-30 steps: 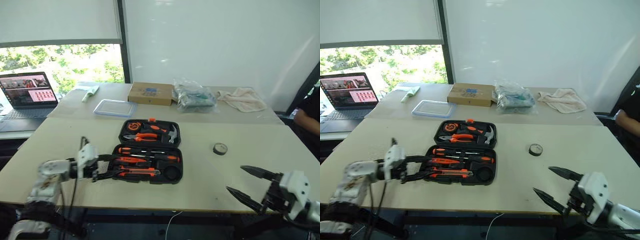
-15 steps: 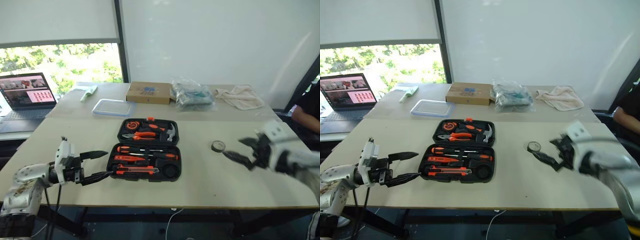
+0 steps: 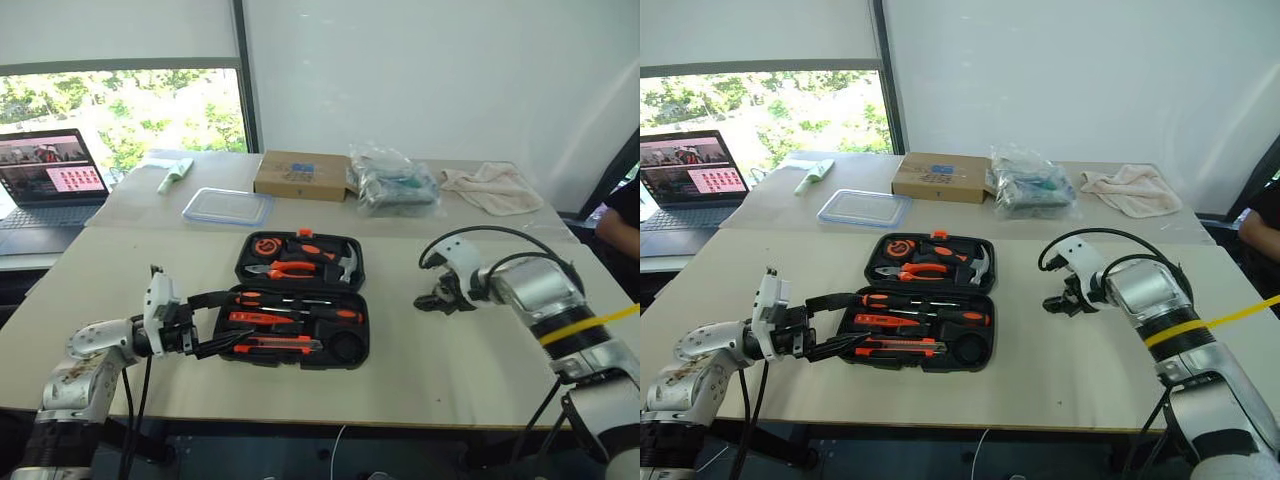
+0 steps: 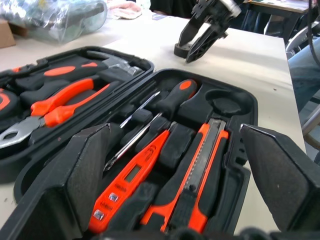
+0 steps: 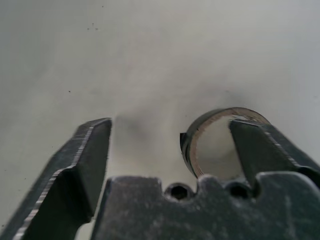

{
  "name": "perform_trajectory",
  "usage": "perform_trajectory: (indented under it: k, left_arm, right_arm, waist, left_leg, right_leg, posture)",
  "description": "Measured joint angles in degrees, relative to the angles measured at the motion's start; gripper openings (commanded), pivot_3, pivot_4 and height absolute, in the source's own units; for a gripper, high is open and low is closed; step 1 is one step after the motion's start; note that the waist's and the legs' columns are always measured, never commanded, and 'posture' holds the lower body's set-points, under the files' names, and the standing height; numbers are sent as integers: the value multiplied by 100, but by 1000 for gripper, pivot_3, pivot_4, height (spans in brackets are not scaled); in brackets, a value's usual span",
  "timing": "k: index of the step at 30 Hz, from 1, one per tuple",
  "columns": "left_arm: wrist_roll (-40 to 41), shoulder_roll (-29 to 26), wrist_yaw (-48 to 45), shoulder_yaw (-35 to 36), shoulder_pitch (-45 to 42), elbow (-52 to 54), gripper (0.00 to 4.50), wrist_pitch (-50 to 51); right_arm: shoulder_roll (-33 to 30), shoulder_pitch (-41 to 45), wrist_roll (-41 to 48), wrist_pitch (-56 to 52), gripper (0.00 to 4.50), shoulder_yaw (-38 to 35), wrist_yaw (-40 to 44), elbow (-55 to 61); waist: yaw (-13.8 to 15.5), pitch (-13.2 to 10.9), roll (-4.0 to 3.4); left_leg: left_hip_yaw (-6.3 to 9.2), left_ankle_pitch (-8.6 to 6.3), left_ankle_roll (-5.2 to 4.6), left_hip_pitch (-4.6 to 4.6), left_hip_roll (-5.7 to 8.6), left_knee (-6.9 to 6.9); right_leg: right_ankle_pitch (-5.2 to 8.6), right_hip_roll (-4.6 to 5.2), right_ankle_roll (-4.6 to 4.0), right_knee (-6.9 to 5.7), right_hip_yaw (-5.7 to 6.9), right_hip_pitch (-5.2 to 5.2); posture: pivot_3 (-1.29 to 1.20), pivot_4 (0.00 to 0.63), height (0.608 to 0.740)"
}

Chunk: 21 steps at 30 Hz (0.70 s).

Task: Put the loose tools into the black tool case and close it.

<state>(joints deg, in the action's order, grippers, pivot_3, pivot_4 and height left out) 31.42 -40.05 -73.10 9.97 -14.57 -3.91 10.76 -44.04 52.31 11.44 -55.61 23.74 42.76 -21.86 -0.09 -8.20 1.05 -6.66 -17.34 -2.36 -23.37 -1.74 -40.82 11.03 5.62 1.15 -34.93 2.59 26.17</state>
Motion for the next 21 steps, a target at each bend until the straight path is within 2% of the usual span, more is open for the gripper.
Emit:
perform_trajectory:
  k: [1, 8, 9, 14, 18, 21]
  left_arm:
    - [0, 0, 3, 0, 6, 15, 4500, 1]
    - [19, -9, -60, 1, 86, 148, 4500, 9]
    - [23, -9, -122, -5, 122, 200, 4500, 12]
    - [25, -77, -410, -66, 189, 335, 4500, 13]
    - [6, -109, -574, -191, 228, 335, 4500, -53]
    - [-45, -110, -587, -204, 290, 329, 4500, -79]
  right_arm:
    - [11, 26, -34, 53, 2778, 6, 73, -90]
    - [89, 178, -347, 400, 249, -6, 565, -411]
    - [65, 168, -338, 621, 48, -27, 759, -381]
    - [-272, 56, -63, 1488, 48, -121, 2113, 766]
    - [-121, 38, 439, 1072, 48, -102, 2744, 2359]
    - [64, 24, 616, 501, 48, 273, 2851, 3216]
  waist:
    - [-1, 0, 0]
    - [-62, 0, 0]
    - [-66, 0, -1]
    - [-65, -1, -2]
    - [-76, 0, -2]
    - [-63, -1, -2]
  left_leg:
    - [0, 0, 1, 1, 0, -2]
    - [1, 6, 10, 11, -9, -10]
    - [1, 6, 10, 12, -8, -10]
    - [3, 6, 10, 12, -14, -8]
    - [4, 7, 11, 17, -19, -12]
    - [5, 6, 11, 16, -19, -25]
  right_leg:
    - [0, 0, 0, -3, 0, 0]
    - [-3, -7, -4, -18, -5, -4]
    - [-3, -8, -4, -18, -6, -3]
    - [-3, -11, -4, -17, -7, -3]
    - [-5, -17, -9, -25, -8, -3]
    - [-7, -12, -11, -32, -8, -4]
  posture:
    - [0, 150, 740]
    - [0, 150, 740]
    - [0, 150, 740]
    - [0, 150, 740]
    - [0, 150, 740]
    - [0, 150, 740]
